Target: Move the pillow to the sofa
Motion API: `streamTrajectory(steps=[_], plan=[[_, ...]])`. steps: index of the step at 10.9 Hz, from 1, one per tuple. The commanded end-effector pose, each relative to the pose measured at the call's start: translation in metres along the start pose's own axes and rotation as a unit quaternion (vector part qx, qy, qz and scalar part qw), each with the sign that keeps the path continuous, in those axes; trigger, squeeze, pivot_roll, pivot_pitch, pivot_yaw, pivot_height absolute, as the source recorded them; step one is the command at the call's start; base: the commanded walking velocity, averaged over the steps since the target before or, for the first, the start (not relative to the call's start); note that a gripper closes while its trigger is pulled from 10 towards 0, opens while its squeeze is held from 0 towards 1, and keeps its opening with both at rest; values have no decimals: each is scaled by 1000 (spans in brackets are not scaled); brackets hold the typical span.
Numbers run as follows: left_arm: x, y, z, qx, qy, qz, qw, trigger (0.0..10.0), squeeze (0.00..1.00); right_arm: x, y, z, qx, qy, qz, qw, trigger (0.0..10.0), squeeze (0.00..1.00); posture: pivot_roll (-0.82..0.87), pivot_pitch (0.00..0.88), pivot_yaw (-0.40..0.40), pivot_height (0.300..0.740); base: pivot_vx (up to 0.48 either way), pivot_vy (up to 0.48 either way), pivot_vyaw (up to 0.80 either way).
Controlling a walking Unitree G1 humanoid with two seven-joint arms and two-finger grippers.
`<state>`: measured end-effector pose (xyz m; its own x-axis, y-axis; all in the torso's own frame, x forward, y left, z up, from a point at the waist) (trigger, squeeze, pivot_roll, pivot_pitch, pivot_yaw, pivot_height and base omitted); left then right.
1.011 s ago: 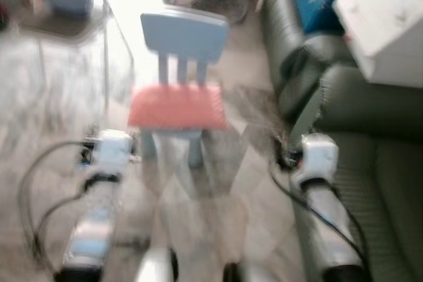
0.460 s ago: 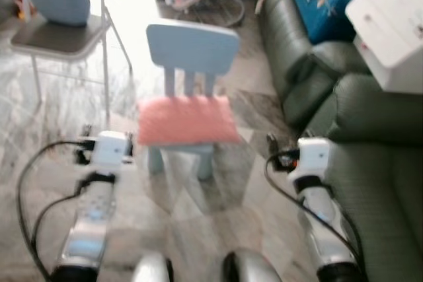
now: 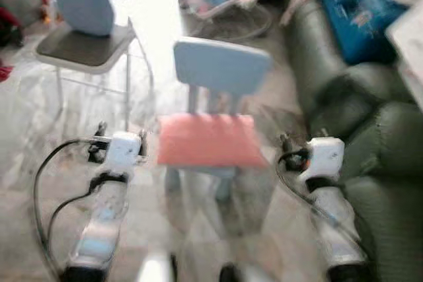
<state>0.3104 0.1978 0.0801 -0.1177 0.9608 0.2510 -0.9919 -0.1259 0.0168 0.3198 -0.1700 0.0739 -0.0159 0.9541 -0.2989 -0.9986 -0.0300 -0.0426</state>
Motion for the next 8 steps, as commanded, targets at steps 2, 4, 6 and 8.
streamTrajectory(steps=[2, 4, 6, 8], plan=[[-9, 0, 6, -10, 8, -10, 1000, 10000, 0, -12, 3, -6, 11, 8, -12, 1000, 10000, 0, 20, 143, -55, 740, 465, 0, 0], [-12, -1, 7, -13, 14, -15, 1000, 10000, 0, -12, 2, -6, 11, 9, -12, 1000, 10000, 0, 20, 143, -57, 740, 480, 0, 0], [-14, 0, 9, -16, 29, -20, 999, 10000, 0, -12, 1, -6, 11, 9, -11, 1000, 10000, 0, 21, 143, -60, 740, 476, 0, 0], [-13, 1, 9, -20, 33, -17, 999, 10000, 0, -11, 0, -5, 10, 9, -8, 1000, 10000, 0, 24, 141, -63, 740, 0, 0, 0]])
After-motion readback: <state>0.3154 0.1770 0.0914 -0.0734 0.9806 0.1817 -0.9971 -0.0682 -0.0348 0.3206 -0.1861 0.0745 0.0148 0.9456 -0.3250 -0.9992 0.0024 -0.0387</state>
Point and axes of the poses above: a point about 5 cm out from each wrist's last joint towards the gripper, its own y axis pointing back from the gripper into the wrist, its own z axis along the axis of the wrist's last joint, x = y × z, the point moved 5 cm from there along -y, pointing out of the wrist towards the gripper, and after that the axes turned 12 degrees about y, right-handed, at the moved point
